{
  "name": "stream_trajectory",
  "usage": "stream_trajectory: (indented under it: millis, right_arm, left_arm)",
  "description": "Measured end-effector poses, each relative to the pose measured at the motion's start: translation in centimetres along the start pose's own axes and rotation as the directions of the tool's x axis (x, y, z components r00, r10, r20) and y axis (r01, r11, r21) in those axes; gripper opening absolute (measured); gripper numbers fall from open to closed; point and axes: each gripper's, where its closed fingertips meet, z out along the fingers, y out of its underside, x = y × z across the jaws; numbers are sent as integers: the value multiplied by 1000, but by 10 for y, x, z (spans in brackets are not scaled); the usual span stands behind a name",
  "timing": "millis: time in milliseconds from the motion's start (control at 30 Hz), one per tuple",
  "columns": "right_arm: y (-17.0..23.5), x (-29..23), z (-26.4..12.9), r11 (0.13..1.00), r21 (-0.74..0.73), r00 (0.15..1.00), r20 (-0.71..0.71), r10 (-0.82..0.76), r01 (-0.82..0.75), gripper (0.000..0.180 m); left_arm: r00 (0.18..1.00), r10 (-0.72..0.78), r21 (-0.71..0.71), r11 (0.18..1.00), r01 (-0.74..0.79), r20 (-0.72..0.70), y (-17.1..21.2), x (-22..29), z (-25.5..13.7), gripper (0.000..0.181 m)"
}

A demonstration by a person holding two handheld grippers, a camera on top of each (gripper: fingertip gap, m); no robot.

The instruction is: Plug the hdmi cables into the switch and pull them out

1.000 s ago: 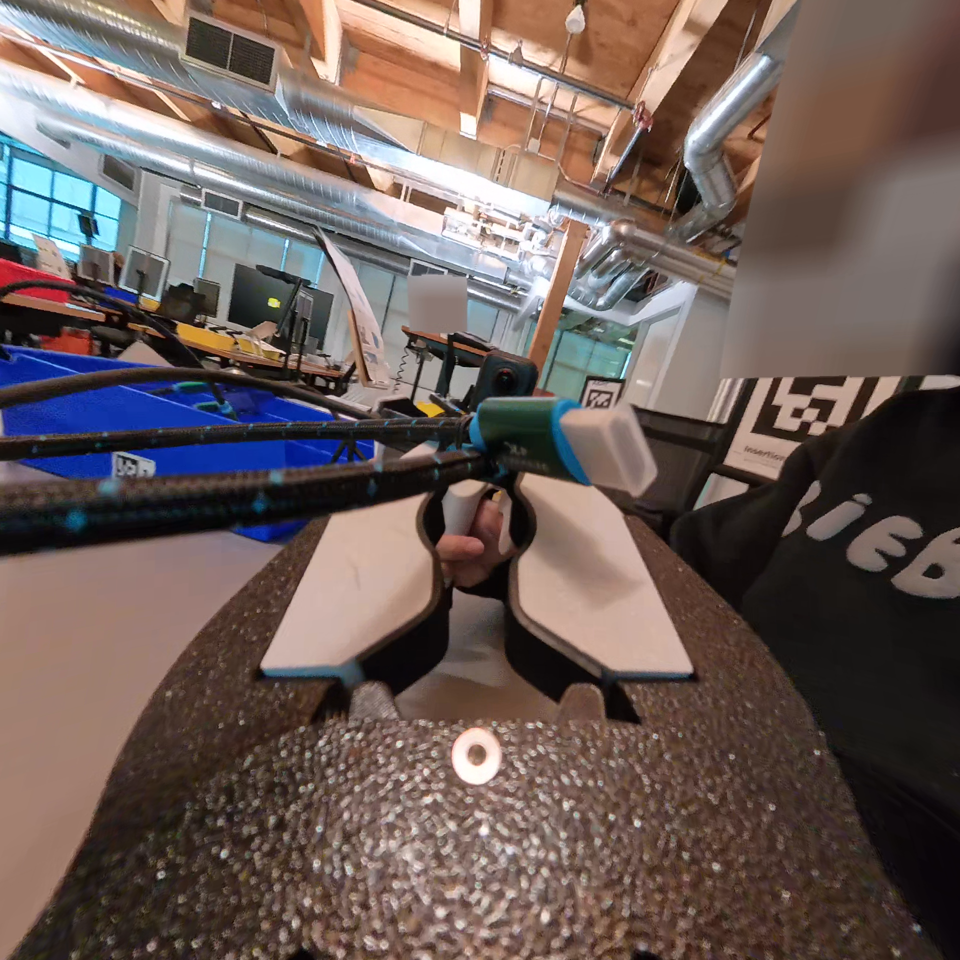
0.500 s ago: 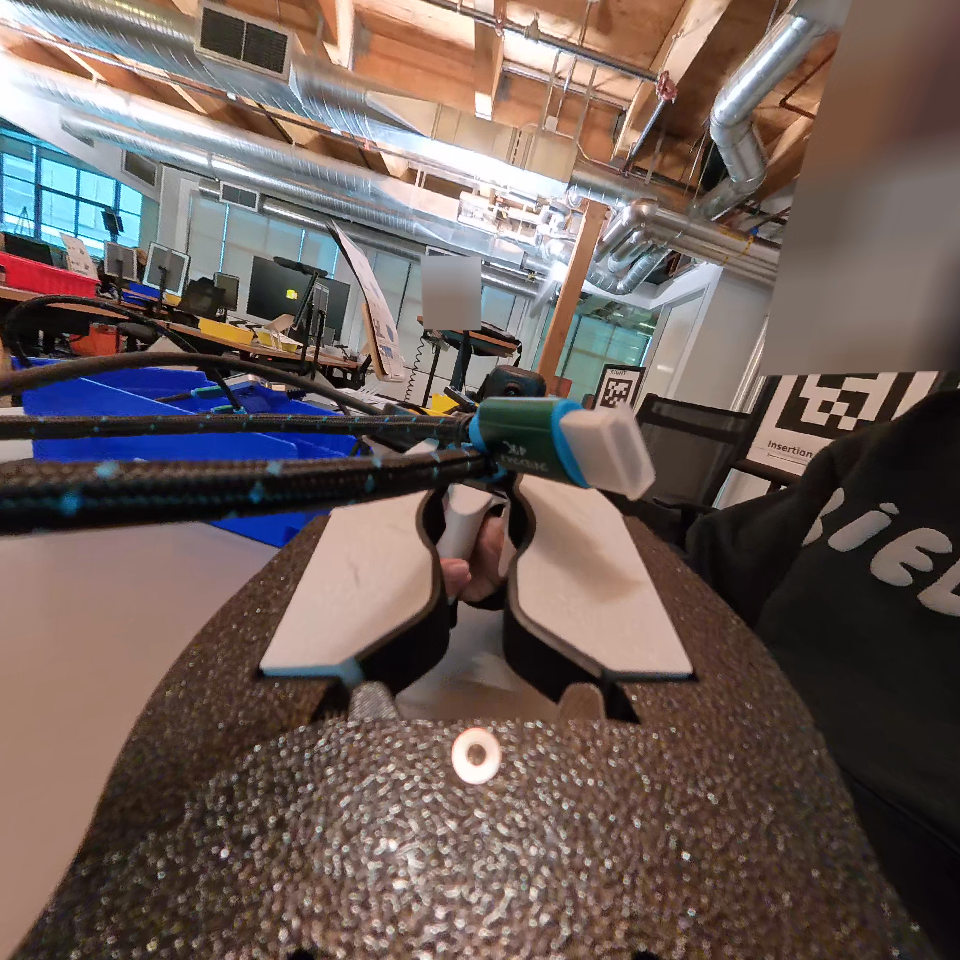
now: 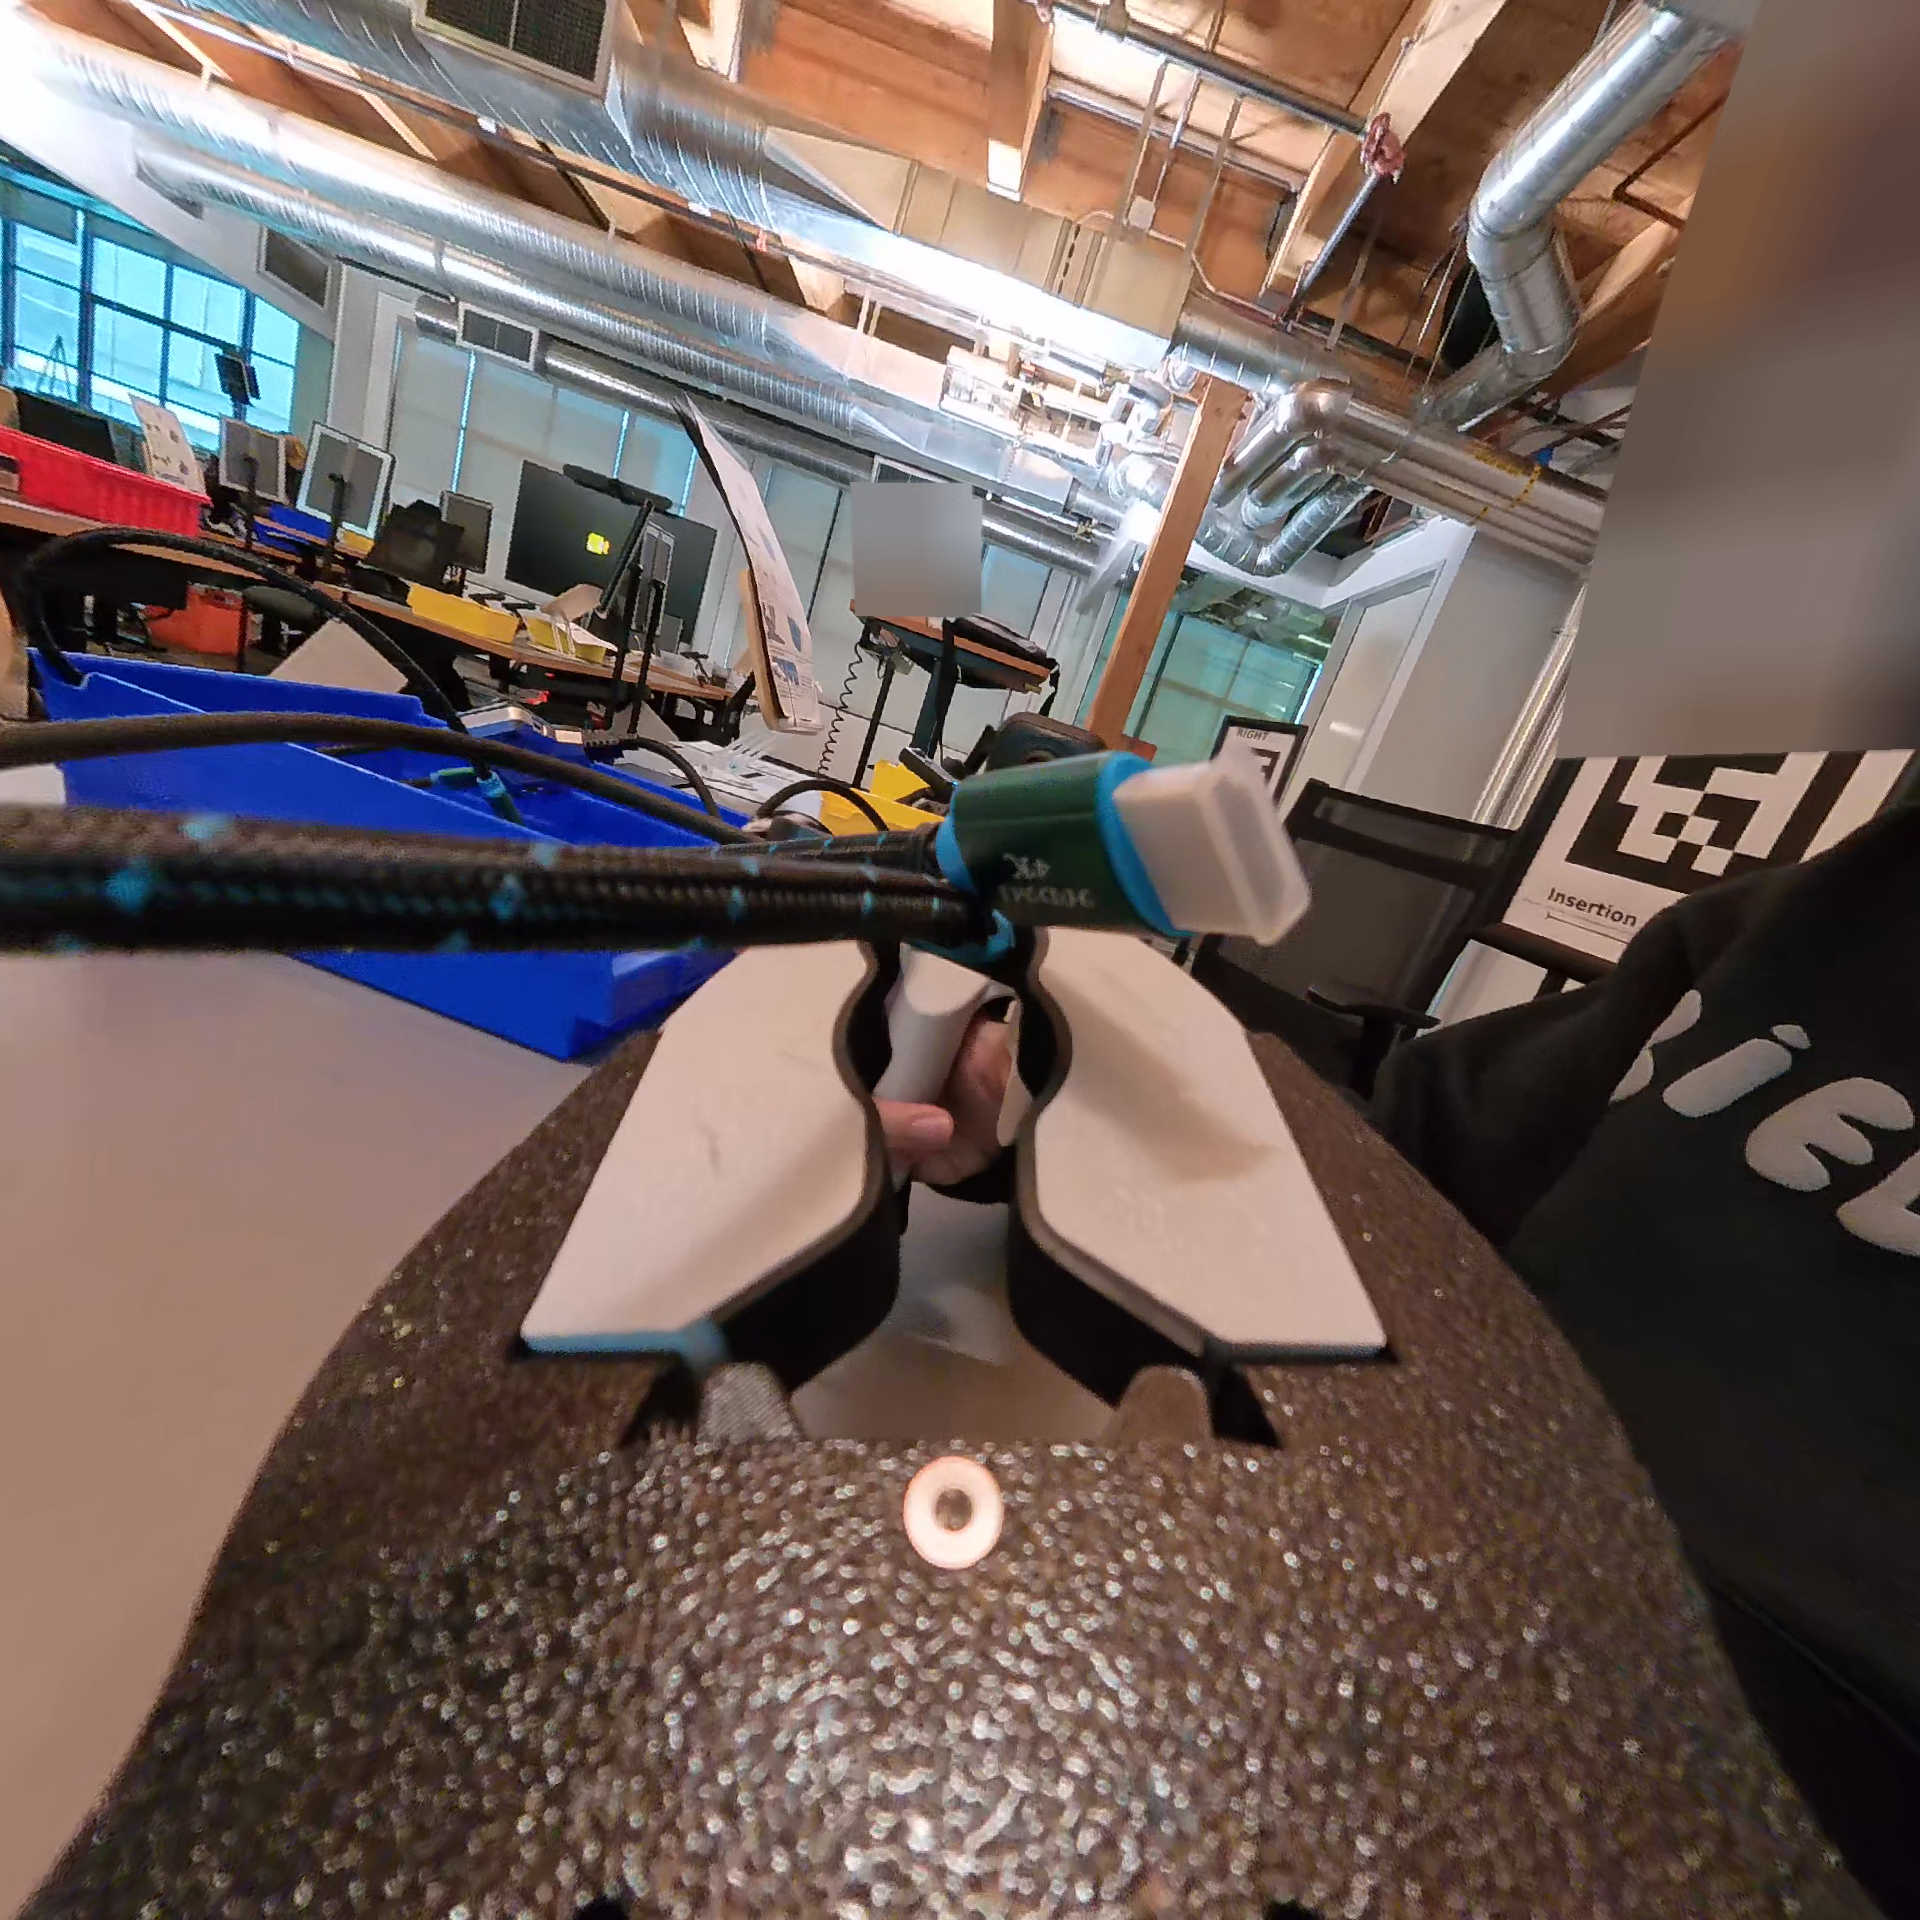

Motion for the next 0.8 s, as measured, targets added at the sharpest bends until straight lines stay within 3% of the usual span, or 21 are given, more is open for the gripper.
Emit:
stream_trajectory:
  millis: [333, 800]
  right_arm:
    - [1, 2, 0, 998, -44, 998, -32, -46, 45, 73]
    - [-15, -1, -2, 1000, 20, 1000, -26, -10, 11, 73]
  left_arm:
    - [1000, 24, 30, 999, -24, -2, -5, 2, 3, 20]
    - [1000, 20, 20, 1000, -21, 16, 0, 0, 4, 30]
